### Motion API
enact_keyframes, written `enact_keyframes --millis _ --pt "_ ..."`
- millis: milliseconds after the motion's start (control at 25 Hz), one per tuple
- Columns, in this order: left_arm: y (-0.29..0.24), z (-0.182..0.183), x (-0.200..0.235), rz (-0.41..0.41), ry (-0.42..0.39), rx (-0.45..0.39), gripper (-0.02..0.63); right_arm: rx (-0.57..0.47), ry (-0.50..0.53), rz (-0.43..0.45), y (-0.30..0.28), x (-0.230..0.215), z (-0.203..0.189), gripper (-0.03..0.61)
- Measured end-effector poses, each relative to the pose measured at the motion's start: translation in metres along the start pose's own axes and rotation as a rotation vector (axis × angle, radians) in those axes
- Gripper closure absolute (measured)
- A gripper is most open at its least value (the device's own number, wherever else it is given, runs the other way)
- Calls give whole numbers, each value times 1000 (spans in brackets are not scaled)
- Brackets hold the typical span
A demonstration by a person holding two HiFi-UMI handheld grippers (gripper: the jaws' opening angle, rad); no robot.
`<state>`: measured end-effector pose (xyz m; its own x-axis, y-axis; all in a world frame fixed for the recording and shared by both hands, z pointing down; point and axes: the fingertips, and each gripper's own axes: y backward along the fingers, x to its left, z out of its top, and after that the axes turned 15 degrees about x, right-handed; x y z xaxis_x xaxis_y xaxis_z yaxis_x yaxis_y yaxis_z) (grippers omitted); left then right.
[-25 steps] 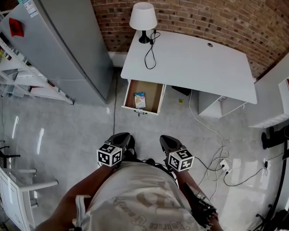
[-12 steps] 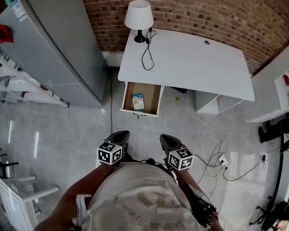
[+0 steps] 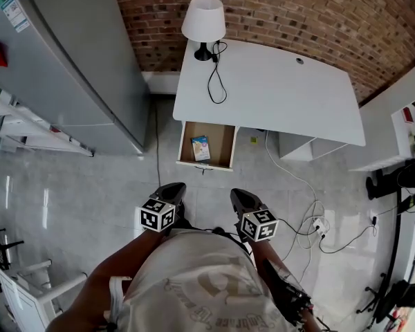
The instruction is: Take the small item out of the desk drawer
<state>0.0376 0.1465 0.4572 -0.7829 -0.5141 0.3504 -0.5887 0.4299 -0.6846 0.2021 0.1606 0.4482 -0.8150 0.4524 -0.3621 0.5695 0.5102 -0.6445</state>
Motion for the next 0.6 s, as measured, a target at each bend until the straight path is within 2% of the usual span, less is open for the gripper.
enact_keyframes --millis 200,600 --pt "0 7 25 -35 -6 7 607 9 -30 -47 -19 3 12 572" --pt "18 29 88 -55 -25 -16 607 -8 -43 -122 -58 19 45 572"
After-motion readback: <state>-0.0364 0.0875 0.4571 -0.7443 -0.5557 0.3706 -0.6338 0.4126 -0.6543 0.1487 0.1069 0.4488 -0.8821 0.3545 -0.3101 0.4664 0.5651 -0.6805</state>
